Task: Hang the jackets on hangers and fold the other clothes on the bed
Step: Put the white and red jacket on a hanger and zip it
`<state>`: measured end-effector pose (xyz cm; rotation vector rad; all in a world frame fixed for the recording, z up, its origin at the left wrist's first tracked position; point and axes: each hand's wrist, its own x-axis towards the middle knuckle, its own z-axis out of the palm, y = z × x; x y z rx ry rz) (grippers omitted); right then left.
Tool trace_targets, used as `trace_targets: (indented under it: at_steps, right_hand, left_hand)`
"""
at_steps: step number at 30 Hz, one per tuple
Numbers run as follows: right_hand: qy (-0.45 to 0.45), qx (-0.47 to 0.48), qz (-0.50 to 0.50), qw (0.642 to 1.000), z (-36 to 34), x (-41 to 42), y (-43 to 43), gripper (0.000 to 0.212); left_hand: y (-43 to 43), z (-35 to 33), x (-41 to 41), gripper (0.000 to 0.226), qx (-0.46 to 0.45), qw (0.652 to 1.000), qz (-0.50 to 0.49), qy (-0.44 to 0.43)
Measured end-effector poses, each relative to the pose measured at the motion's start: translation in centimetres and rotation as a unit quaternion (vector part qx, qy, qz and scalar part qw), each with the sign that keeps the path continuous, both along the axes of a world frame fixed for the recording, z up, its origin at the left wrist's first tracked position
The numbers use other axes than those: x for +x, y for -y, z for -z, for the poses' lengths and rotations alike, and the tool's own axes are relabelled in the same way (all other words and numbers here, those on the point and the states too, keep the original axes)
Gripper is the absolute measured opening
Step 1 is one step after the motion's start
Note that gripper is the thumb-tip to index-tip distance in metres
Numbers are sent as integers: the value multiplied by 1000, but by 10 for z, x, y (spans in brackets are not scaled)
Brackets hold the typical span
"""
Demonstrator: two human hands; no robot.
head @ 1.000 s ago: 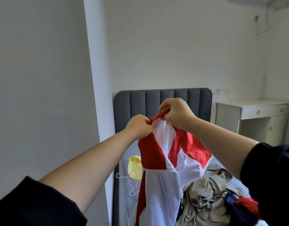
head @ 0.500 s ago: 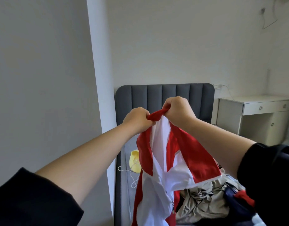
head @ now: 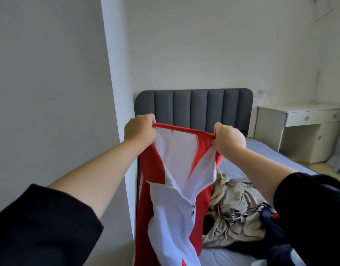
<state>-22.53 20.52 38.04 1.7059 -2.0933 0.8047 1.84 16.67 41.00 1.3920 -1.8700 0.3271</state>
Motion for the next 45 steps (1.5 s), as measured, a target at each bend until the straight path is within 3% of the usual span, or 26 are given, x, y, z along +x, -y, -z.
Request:
trace_targets:
  at_steps: [5, 9, 13, 17, 21, 24, 26, 28, 30, 32, 33, 35, 37, 39, 42, 45]
  right_hand:
    - [122, 63, -3, 990, 4, 10, 12, 9]
    - [271, 114, -29, 955, -7, 28, 17, 21]
    - [505, 95, -40, 857, -22, 47, 15, 29]
    - [621, 34, -57, 781, -35, 49, 12, 26]
    - [632, -34, -74, 770, -64, 51, 6, 27]
    - [629, -128, -115, 758, -99, 53, 4, 26]
    - [555, -234, -135, 787, -118, 54, 3, 25]
    - [487, -260, -153, 820, -125, 51, 1, 15]
    - [495, -161, -172, 836, -121, 44, 4, 15]
    - [506, -85, -174, 841, -111, 34, 6, 18]
    - [488, -102, -161, 852, -108, 31, 8, 19]
    - [462, -142, -133, 865, -100, 30, 4, 24]
    - [457, -144, -155, 864, -95, 32, -2, 20]
    - [439, -124, -183, 871, -94, 31, -5, 3]
    - [343, -120, -149, 920, -91, 17, -2, 11]
    - [261, -155, -92, 948, -82, 3, -5, 5]
  left_hand:
    - [16, 10, 11, 17, 128, 989, -79, 4]
    - [24, 19, 23, 20, 220, 966, -122, -59]
    - [25, 31, 30, 13, 263, 950, -137, -92]
    - [20, 25, 34, 11, 250, 947, -154, -129]
    - [12, -20, 28, 22, 277, 899, -50, -336]
    - [9, -72, 23, 23, 218, 856, 24, -468]
    - [3, -100, 22, 28, 105, 842, 74, -524]
    - [-2, -109, 28, 26, 26, 856, 92, -508]
    - [1, -104, 33, 25, 90, 849, 84, -514]
    - [2, -95, 37, 24, 205, 793, 109, -563]
    - [3, -92, 37, 23, 220, 768, 124, -588]
    - [4, -87, 34, 22, 201, 754, 141, -609]
    - [5, -80, 30, 20, 187, 771, 175, -583]
    - [5, -72, 27, 21, 192, 825, 213, -486]
    - [5, -67, 31, 22, 115, 950, 115, -267]
    - [2, -59, 32, 21, 39, 982, 31, -180]
